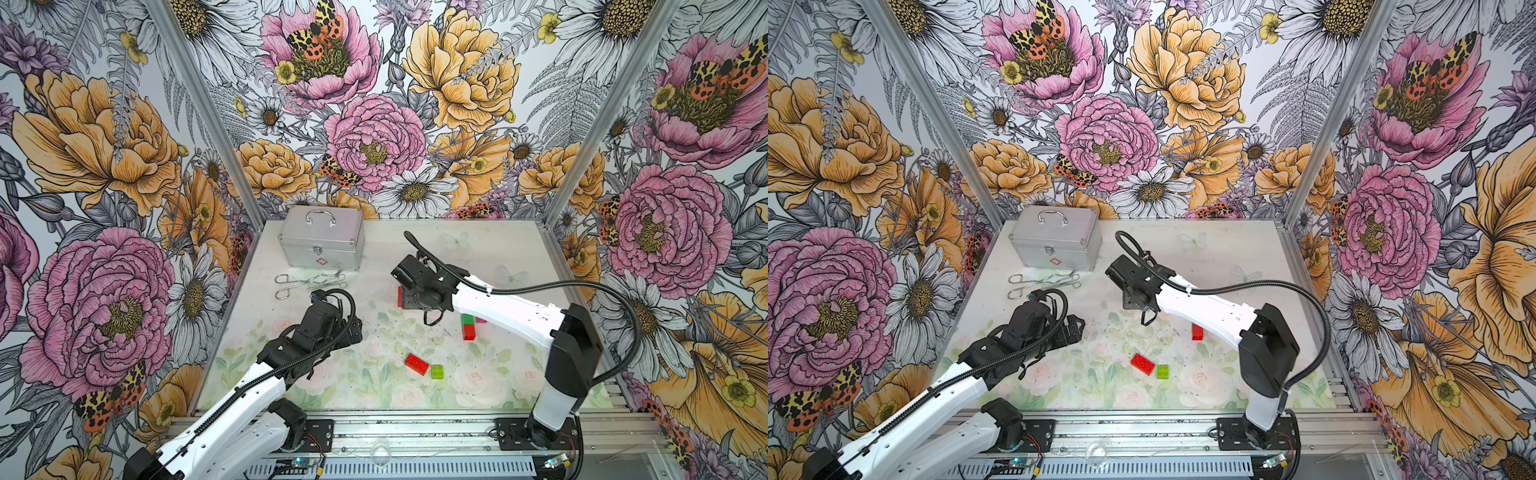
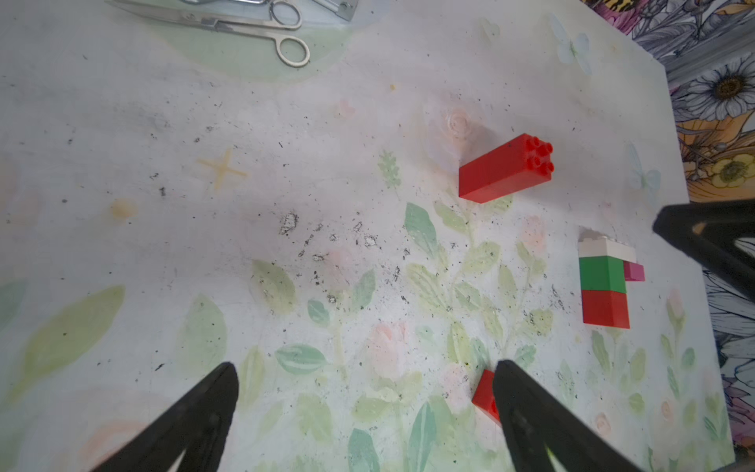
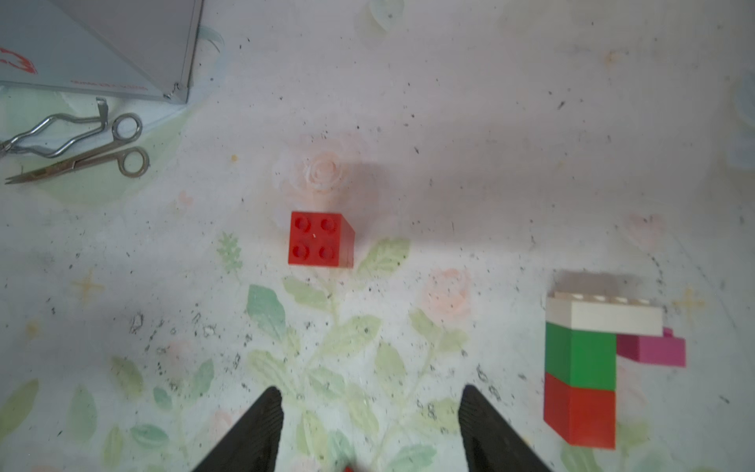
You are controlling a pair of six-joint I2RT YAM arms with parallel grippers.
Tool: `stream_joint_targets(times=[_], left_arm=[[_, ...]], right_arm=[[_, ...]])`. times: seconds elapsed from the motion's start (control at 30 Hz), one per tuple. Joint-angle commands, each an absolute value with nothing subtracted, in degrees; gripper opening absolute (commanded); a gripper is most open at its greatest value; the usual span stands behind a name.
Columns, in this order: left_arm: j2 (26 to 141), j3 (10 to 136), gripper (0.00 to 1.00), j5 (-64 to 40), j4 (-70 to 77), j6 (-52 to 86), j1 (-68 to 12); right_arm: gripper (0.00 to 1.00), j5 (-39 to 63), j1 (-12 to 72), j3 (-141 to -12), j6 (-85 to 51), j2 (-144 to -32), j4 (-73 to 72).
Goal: Assemble the letter r with lego
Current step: Pick up the lego brick from the center of the board.
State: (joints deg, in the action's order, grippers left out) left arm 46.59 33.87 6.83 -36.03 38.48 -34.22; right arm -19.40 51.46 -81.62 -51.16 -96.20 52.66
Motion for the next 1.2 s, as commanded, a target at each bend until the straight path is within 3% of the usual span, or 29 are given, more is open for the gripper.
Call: stream_joint_targets(times=[0.0,0.3,0.47,1.17], left_arm=[[46.3,33.9,0.99,9.4,-36.1,39.1,-39.3],[46.7,29.1,0.99,18.9,-34.6,48.4,-59.2],[44.2,26.5,0.99,22.0,-34.7,52.7,-65.3],[47.3,30.1,0.99,25.2,-36.7,53.4,-67.5]], right_arm=[[0.66,-20.0,54.3,-72.5,-58.5,-92.7,53.7],[0.6,-21.3,65.5,-58.8,-70.8,-88.8,51.0],[0.56,-19.9,67.2,-54.2,-72.4,-89.6,46.4],[0.5,-16.0,65.8,-48.9,-71.6,-92.2,39.7]])
